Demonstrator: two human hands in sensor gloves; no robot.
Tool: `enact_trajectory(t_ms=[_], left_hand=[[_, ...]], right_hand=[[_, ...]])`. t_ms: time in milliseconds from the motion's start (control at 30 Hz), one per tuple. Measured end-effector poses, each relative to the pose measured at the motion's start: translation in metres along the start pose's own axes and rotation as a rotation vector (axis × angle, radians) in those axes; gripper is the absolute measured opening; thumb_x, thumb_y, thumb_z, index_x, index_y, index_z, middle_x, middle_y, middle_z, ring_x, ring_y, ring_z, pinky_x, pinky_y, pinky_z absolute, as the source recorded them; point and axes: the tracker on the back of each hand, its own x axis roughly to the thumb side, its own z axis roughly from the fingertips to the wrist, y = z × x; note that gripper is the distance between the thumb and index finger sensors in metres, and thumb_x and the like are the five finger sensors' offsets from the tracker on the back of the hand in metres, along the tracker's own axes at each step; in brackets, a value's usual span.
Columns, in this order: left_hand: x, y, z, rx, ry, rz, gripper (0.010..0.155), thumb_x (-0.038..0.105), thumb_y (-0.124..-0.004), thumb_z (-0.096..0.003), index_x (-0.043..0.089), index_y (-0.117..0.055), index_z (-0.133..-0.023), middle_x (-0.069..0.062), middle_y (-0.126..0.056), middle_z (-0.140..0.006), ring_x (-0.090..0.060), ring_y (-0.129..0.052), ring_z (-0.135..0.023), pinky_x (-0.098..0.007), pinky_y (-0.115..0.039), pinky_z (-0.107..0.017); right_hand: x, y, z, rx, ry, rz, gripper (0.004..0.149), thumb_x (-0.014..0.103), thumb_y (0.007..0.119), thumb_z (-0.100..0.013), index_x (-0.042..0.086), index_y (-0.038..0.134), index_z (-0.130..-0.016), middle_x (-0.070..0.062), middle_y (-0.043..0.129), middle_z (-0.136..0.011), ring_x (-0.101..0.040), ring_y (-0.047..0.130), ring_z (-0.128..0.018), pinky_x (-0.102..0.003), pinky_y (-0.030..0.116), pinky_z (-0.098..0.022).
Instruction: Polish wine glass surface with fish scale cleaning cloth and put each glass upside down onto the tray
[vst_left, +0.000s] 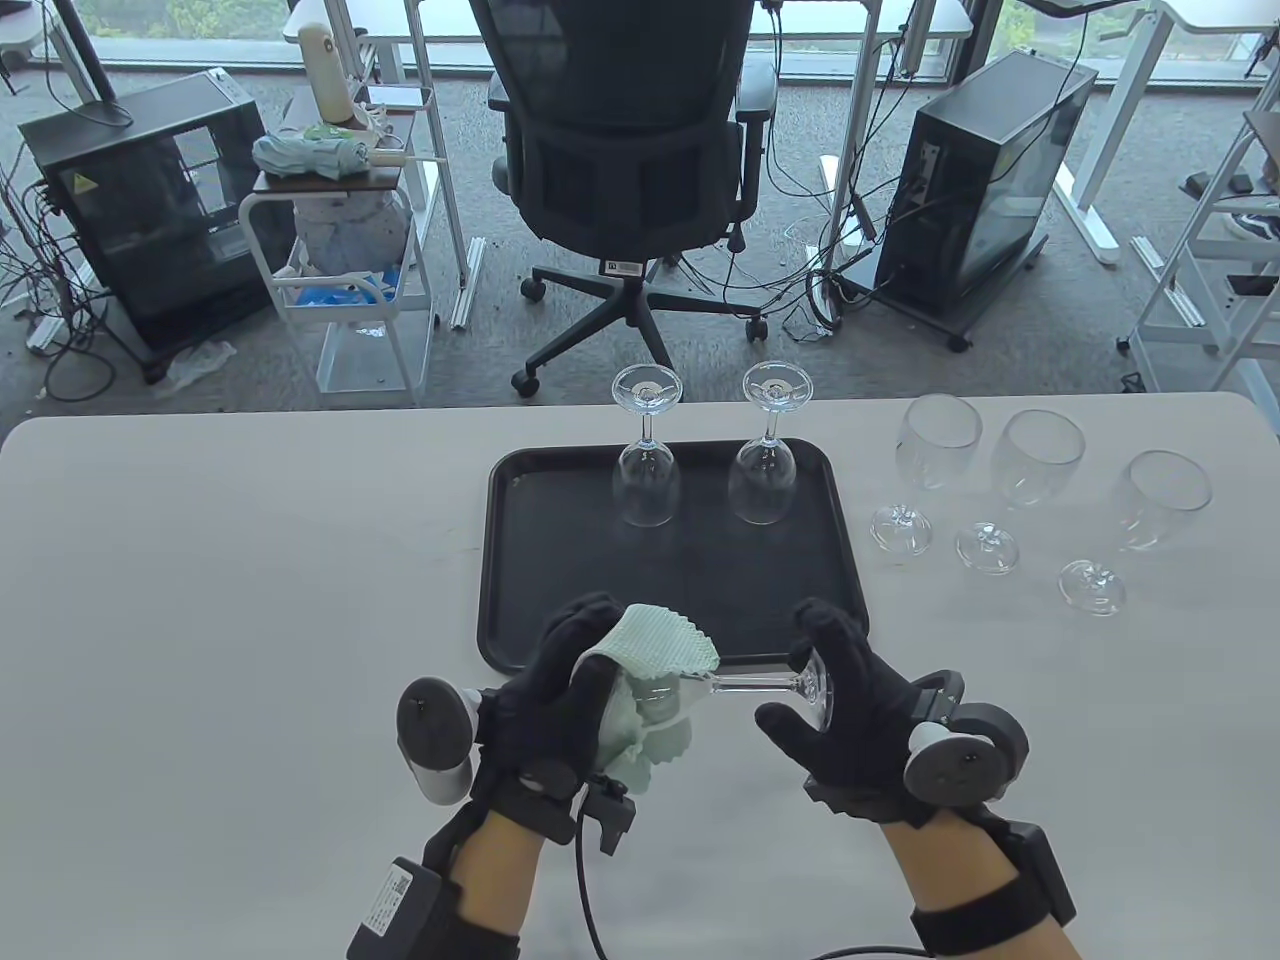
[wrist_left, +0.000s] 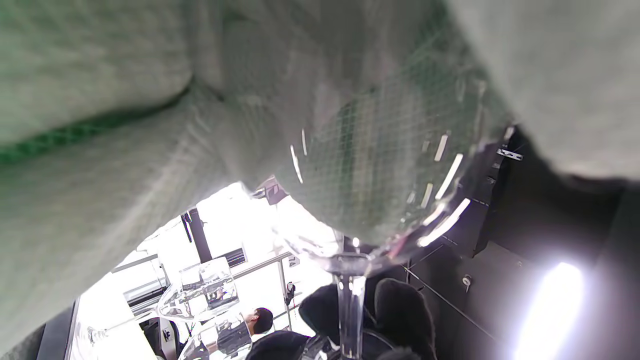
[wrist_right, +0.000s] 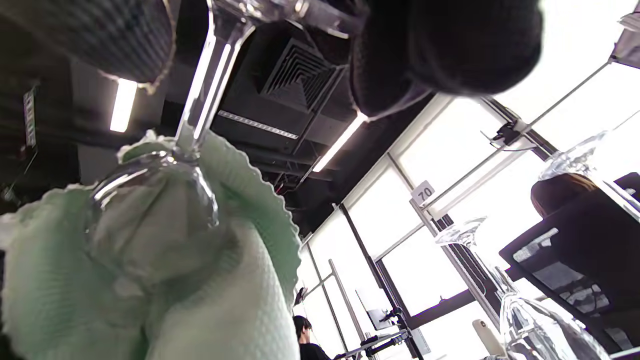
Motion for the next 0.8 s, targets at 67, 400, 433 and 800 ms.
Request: enact_trajectory(t_ms=[67, 400, 433, 800], left_hand=[[0.002, -0.001, 0.001, 0.012, -0.038, -0.023, 0.06, 0.07, -0.067, -0.0514, 0.037, -0.064, -0.102, -0.003, -0.059, -0.113, -0.037, -0.072, -0.095, -0.055, -0.087, -0.046], [-0.004, 0.003, 0.001, 0.015, 0.031, 0.014, 0.059, 0.068, -0.066, -0.0531, 0.035, -0.065, -0.102, -0.004, -0.061, -0.112, -0.038, -0.073, -0.094, -0.056, -0.087, -0.045], [-0.004, 0.003, 0.0, 0.013, 0.025, 0.011, 0.059, 0.068, -0.066, -0.0533, 0.035, -0.065, -0.102, -0.004, -0.06, -0.112, -0.038, -0.073, -0.094, -0.056, -0.087, -0.045], [-0.001, 0.012, -0.001, 0.012, -0.01, -0.014, 0.06, 0.062, -0.063, -0.0541, 0.027, -0.065, -0.103, -0.007, -0.062, -0.113, -0.041, -0.07, -0.099, -0.063, -0.081, -0.058]], right_hand=[[-0.004, 0.002, 0.001, 0.009, 0.149, -0.118, 0.076, 0.068, 0.069, -0.05, 0.029, 0.038, -0.106, -0.017, 0.064, -0.094, -0.031, 0.091, -0.049, -0.037, 0.087, -0.027], [0.0, 0.001, 0.001, 0.066, -0.063, 0.109, 0.094, 0.07, 0.076, -0.044, 0.026, 0.02, -0.106, -0.017, 0.051, -0.106, -0.035, 0.088, -0.065, -0.045, 0.087, -0.042], [0.001, 0.0, 0.001, 0.055, -0.076, 0.127, 0.094, 0.07, 0.075, -0.045, 0.026, 0.019, -0.106, -0.017, 0.05, -0.106, -0.034, 0.088, -0.065, -0.044, 0.087, -0.042], [-0.019, 0.01, 0.007, -0.007, 0.353, -0.286, 0.072, 0.065, 0.062, -0.053, 0.026, 0.039, -0.109, -0.019, 0.064, -0.097, -0.035, 0.089, -0.054, -0.042, 0.086, -0.032]])
